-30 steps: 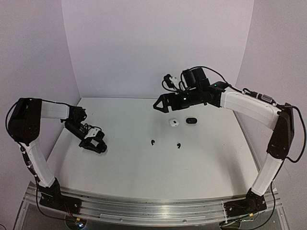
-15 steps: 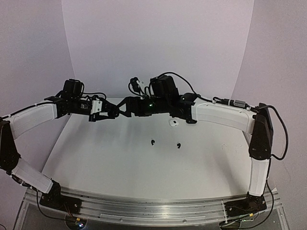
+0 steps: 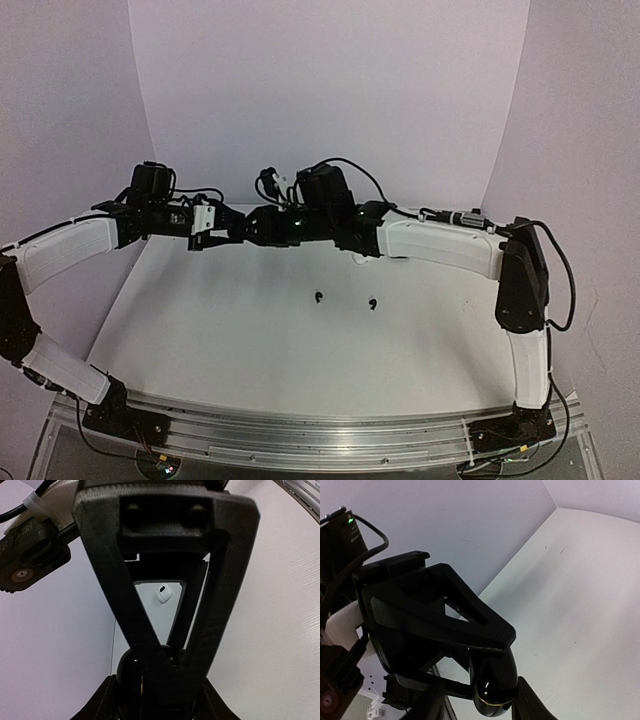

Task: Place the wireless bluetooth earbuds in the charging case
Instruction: Pass from the left arm to the right, then pass from the right arm to the left

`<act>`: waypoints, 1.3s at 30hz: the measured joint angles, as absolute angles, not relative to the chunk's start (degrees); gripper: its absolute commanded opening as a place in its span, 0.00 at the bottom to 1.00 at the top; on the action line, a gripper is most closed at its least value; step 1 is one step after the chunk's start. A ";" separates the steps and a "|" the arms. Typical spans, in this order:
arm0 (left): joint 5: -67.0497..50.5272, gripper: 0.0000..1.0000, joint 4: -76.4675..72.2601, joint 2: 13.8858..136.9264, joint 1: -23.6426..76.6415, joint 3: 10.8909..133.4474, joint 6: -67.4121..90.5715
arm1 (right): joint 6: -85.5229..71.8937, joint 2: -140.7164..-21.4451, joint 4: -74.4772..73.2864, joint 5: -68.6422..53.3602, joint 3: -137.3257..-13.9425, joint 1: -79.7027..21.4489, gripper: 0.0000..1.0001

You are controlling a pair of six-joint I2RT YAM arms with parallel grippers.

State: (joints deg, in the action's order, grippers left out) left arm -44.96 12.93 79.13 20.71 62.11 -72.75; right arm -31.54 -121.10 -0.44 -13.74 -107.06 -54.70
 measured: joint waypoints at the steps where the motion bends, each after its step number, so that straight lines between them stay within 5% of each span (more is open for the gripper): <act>1: -44.96 0.16 12.94 79.04 20.69 62.11 -72.56 | -31.84 -121.31 -0.55 -13.59 -107.27 -54.70 0.13; 3: -44.63 0.16 12.95 78.77 20.69 62.11 -72.29 | -31.58 -121.77 -0.41 -13.73 -107.55 -54.54 0.00; 6: -43.91 0.23 12.60 78.66 20.61 62.08 -72.07 | -32.46 -121.93 0.18 -14.09 -107.70 -54.41 0.00; 8: -43.77 0.43 12.49 78.43 20.62 62.08 -71.92 | -32.15 -121.93 0.50 -14.13 -107.70 -54.40 0.00; 11: -43.78 0.84 12.47 78.17 20.62 62.08 -71.29 | -31.02 -121.84 0.78 -14.20 -107.67 -54.41 0.00; 15: -45.31 0.99 12.64 77.78 20.73 62.12 -64.86 | -25.37 -120.36 0.63 -14.58 -105.60 -54.65 0.00; 22: -58.65 0.97 19.75 77.74 16.75 65.67 -51.06 | -10.43 -109.51 0.66 -16.05 -94.85 -54.70 0.00; 32: -71.87 0.59 3.89 67.79 18.73 57.05 -15.65 | 1.49 -95.98 13.96 -18.43 -86.16 -55.42 0.00; 39: -70.11 0.53 -10.04 64.13 21.41 54.79 -1.28 | 5.43 -96.01 16.84 -19.64 -86.11 -57.66 0.00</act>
